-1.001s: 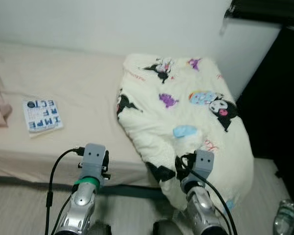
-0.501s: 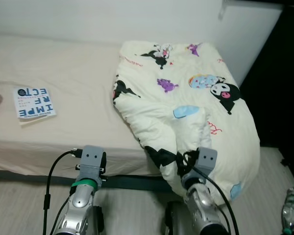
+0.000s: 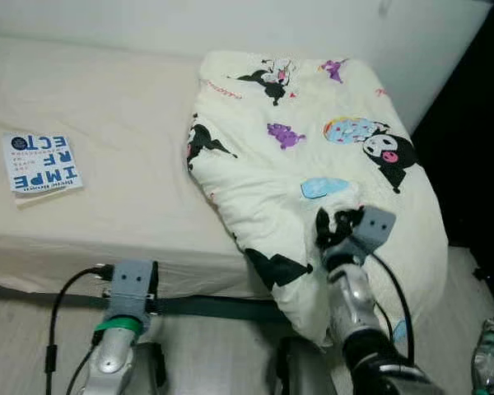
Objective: Clean up the room
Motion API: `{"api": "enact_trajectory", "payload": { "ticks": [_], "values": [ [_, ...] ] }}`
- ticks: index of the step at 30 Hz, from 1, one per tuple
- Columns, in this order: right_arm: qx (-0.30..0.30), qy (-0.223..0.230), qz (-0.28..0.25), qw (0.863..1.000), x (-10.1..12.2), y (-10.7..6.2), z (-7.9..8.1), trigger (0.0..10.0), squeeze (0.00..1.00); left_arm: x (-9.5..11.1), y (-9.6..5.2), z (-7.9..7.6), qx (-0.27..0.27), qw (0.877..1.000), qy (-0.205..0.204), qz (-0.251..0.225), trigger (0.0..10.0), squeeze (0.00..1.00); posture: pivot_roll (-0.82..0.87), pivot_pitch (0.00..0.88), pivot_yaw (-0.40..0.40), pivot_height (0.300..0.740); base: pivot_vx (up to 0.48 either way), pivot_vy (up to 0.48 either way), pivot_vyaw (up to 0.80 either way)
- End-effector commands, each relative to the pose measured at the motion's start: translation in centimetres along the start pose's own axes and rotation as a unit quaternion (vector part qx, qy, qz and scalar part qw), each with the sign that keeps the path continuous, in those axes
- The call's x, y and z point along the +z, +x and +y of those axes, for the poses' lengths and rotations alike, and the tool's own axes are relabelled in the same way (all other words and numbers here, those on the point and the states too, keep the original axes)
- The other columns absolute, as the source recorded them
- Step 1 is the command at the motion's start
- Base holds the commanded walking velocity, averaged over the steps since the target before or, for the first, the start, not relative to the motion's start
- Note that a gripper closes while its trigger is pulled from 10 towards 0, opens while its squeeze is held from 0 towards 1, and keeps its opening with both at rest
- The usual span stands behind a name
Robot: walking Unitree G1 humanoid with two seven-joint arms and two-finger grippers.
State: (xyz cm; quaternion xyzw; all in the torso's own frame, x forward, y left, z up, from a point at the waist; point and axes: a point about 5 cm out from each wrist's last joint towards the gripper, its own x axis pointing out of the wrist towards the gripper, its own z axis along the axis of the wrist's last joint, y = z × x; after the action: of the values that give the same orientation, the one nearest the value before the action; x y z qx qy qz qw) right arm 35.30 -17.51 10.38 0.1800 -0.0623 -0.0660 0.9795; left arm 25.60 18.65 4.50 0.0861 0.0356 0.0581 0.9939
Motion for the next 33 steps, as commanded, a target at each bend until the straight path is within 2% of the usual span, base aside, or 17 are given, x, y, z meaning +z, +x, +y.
{"api": "enact_trajectory", "payload": {
  "ticks": [1,5,10,14,15,18,26,33],
  "values": [
    [-0.015,0.013,0.002,1.0,0.2,0.1,-0.9,10.0,1.0,-0.4,-0.8,0.4,-0.002,1.0,-0.003,0.002,10.0,0.0,0.07,0.0,-0.053,0.575,0.0,0.0,0.0],
    [-0.009,0.013,-0.003,1.0,1.0,0.8,-1.1,10.0,1.0,-0.8,-1.8,1.5,0.001,1.0,0.001,0.005,10.0,0.0,0.08,0.0,-0.055,0.575,0.0,0.0,0.0],
    [-0.008,0.003,-0.003,1.0,1.2,1.0,-1.2,10.0,1.0,-1.1,-2.5,2.0,0.001,1.0,0.005,0.01,10.0,0.0,0.08,0.0,-0.053,0.575,0.0,0.0,0.0],
    [-0.017,-0.031,0.017,0.999,1.1,1.2,-1.6,10.0,1.0,-1.4,-3.2,2.5,0.003,1.0,0.009,0.017,10.0,0.0,0.08,0.0,-0.054,0.575,0.0,0.0,0.0],
    [-0.016,-0.047,0.026,0.998,0.9,1.2,-1.6,10.0,0.0,-1.4,-3.3,2.6,0.003,1.0,0.009,0.018,10.0,0.0,0.08,0.0,-0.054,0.575,0.0,0.0,0.0],
    [-0.012,-0.075,0.038,0.996,0.5,1.0,-1.6,10.0,0.0,-1.3,-3.3,2.7,0.003,1.0,0.009,0.018,10.0,0.0,0.08,0.0,-0.054,0.575,0.0,0.0,0.0],
    [-0.018,-0.104,0.055,0.993,0.0,0.7,-2.0,10.0,0.0,-1.2,-3.2,3.0,0.006,1.0,0.01,0.019,10.0,0.0,0.08,0.0,-0.054,0.575,0.0,0.0,0.0],
    [-0.008,-0.107,0.086,0.99,-1.1,0.3,-1.9,10.0,0.0,-1.2,-3.1,3.0,0.005,1.0,0.008,0.021,10.0,0.0,0.07,0.0,-0.055,0.575,0.0,0.0,0.0]
  ]
}}
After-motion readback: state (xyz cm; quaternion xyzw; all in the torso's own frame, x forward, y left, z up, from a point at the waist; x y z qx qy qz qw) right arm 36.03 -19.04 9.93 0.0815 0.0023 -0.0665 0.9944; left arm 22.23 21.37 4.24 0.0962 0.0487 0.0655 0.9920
